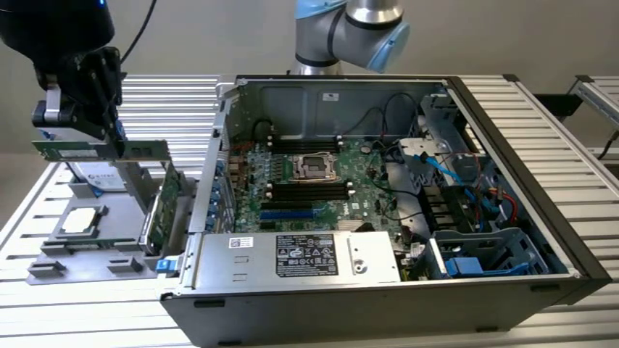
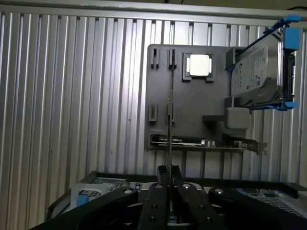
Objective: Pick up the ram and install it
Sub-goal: 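Pick up the ram and move it above insertion slot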
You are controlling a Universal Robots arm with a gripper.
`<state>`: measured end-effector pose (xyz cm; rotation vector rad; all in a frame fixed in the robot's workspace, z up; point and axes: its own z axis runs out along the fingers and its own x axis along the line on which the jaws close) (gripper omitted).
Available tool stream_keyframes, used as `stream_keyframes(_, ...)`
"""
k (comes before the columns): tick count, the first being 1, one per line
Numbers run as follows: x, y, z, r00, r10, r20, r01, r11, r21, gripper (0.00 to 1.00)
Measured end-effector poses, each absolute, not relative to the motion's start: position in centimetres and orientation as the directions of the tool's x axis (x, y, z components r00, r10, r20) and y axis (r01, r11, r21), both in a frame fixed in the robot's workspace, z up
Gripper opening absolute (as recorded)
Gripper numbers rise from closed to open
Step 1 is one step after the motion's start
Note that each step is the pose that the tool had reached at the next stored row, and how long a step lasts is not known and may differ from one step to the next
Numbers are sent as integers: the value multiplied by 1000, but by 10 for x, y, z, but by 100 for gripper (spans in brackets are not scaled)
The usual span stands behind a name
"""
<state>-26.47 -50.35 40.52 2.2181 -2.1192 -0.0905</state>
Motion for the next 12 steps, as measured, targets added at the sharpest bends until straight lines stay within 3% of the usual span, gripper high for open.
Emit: stream_keyframes(12, -215, -496, 409, 46, -999, 5, -995, -45, 93, 14)
